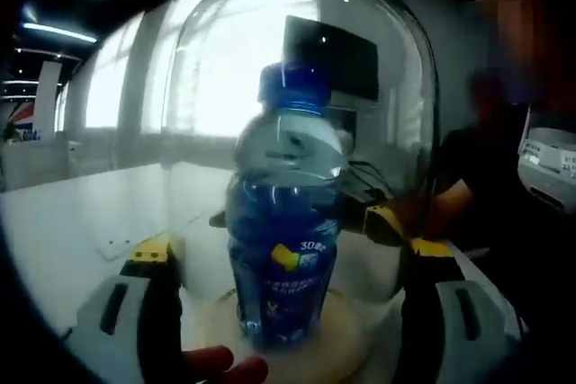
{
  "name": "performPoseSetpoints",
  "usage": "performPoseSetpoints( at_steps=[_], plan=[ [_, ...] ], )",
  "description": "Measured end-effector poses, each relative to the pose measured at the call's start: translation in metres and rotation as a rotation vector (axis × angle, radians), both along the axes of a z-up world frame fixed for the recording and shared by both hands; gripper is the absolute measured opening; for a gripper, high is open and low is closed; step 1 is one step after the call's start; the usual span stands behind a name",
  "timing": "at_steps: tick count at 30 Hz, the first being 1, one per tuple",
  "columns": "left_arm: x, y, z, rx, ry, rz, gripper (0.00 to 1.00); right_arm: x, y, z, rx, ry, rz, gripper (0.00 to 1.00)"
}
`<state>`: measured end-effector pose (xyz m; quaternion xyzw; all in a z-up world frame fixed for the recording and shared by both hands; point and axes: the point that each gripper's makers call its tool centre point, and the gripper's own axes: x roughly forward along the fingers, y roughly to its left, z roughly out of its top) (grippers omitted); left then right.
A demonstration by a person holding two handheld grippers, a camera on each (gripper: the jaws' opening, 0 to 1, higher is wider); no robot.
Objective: Open the cover put in the Mizone put the cover back on
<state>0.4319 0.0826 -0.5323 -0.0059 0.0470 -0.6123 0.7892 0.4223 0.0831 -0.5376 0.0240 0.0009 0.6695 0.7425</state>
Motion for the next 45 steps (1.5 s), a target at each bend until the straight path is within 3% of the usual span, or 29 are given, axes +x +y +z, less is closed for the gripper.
performPoseSetpoints(
  at_steps=[30, 45],
  plan=[
    [-0.0009, 0.0007, 0.0001, -0.035, -0.028, 0.034, 0.85, -0.0013, -0.0052, -0.0008, 0.012, 0.002, -0.017, 0.90],
    [-0.0045, 0.0083, 0.0001, 0.001, -0.056, 0.125, 0.83, -0.0035, -0.0091, -0.0040, -0.026, -0.010, -0.022, 0.87]
  ],
)
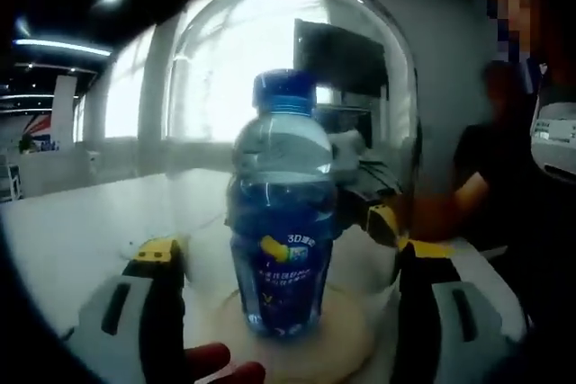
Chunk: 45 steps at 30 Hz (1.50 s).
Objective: Open the cover put in the Mizone put the cover back on
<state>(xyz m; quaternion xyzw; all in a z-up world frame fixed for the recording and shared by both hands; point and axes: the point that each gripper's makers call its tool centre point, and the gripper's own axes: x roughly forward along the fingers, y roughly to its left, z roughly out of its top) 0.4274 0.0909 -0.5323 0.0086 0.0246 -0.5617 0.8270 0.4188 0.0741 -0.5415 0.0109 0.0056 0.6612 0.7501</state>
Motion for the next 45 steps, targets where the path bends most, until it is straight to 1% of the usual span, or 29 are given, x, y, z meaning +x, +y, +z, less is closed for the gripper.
performPoseSetpoints(
  at_steps=[3, 8, 12, 16, 17, 18, 29, 34, 39, 45],
  plan=[
    [-0.001, 0.002, -0.001, -0.011, -0.009, 0.023, 0.82, -0.001, -0.002, 0.000, -0.009, -0.007, 0.000, 0.86],
    [-0.004, 0.005, -0.001, 0.007, 0.001, 0.070, 0.80, -0.001, -0.003, 0.000, -0.016, -0.012, -0.002, 0.86],
    [-0.007, 0.008, -0.001, 0.009, -0.009, 0.100, 0.78, -0.001, -0.004, 0.000, -0.027, -0.015, -0.006, 0.85],
    [-0.010, 0.012, -0.001, 0.016, -0.009, 0.134, 0.76, -0.001, -0.005, 0.000, -0.036, -0.016, -0.010, 0.85],
    [-0.010, 0.014, -0.001, 0.016, -0.007, 0.146, 0.73, -0.001, -0.005, 0.000, -0.038, -0.016, -0.011, 0.85],
    [-0.010, 0.016, -0.004, 0.030, 0.000, 0.155, 0.72, -0.001, -0.006, 0.000, -0.040, -0.017, -0.011, 0.85],
    [-0.013, 0.024, -0.003, 0.000, 0.025, 0.204, 0.67, -0.002, -0.006, 0.000, -0.053, -0.022, -0.017, 0.84],
    [-0.015, 0.027, -0.002, -0.006, 0.025, 0.218, 0.65, -0.004, -0.010, 0.000, -0.077, -0.024, -0.061, 0.81],
    [-0.016, 0.029, 0.000, -0.008, 0.022, 0.237, 0.63, -0.005, -0.014, 0.000, -0.081, -0.023, -0.105, 0.79],
    [-0.019, 0.033, -0.001, -0.009, 0.027, 0.254, 0.59, -0.006, -0.020, 0.001, -0.109, -0.028, -0.158, 0.75]
  ],
)
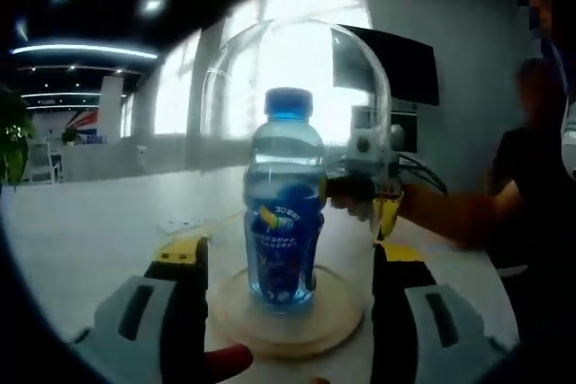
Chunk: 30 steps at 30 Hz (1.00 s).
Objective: Open the cover put in the Mizone put the cover back on
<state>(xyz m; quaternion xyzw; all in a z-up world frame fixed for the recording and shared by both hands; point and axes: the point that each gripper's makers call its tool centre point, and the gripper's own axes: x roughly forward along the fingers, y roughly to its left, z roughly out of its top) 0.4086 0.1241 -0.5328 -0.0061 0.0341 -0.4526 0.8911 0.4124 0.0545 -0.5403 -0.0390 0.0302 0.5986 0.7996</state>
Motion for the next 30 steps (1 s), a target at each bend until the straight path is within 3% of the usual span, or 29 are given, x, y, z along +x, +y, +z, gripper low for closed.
performPoseSetpoints(
  at_steps=[21, 30],
  plan=[
    [-0.007, 0.007, -0.002, 0.003, 0.032, 0.046, 0.52, -0.006, -0.017, 0.000, 0.041, 0.036, -0.111, 0.63],
    [-0.014, 0.010, -0.001, 0.008, 0.005, 0.072, 0.48, -0.010, -0.024, 0.000, 0.040, 0.030, -0.149, 0.56]
  ],
)
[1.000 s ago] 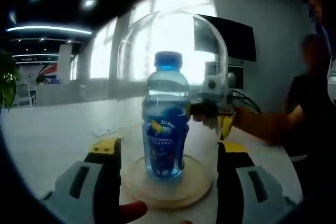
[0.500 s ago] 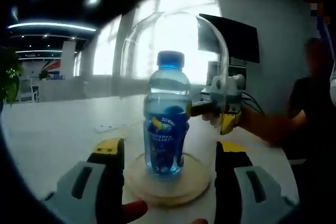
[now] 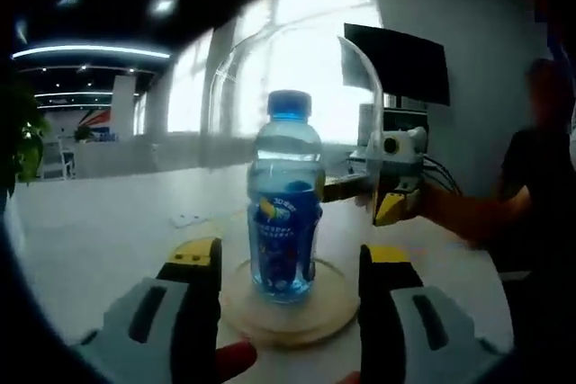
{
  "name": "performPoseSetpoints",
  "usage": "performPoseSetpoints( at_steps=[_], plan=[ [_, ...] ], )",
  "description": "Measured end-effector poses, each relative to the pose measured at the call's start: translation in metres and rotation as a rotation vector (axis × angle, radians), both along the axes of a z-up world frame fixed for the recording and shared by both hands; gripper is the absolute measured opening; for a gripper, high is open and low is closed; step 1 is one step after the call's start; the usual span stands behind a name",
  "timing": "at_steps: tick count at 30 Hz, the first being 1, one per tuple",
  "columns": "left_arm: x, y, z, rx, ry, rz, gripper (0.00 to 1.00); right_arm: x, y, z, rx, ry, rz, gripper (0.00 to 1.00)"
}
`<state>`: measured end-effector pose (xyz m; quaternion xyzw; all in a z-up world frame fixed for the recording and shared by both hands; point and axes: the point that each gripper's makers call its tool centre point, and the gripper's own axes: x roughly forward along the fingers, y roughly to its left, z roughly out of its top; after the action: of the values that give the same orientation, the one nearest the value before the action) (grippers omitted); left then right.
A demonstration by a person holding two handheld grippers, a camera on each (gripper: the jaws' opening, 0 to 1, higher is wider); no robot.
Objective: Open the cover put in the Mizone put the cover back on
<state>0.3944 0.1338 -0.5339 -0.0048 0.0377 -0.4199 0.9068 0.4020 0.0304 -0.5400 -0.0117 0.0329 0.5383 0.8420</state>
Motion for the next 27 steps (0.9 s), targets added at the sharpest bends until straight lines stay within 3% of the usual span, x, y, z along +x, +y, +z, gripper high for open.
performPoseSetpoints(
  at_steps=[12, 27],
  plan=[
    [-0.018, 0.000, -0.003, -0.009, -0.011, 0.016, 0.47, -0.006, -0.010, 0.005, 0.010, -0.002, -0.076, 0.45],
    [-0.044, 0.014, -0.012, -0.031, -0.023, 0.065, 0.45, -0.013, -0.027, 0.006, 0.087, 0.037, -0.200, 0.37]
  ],
)
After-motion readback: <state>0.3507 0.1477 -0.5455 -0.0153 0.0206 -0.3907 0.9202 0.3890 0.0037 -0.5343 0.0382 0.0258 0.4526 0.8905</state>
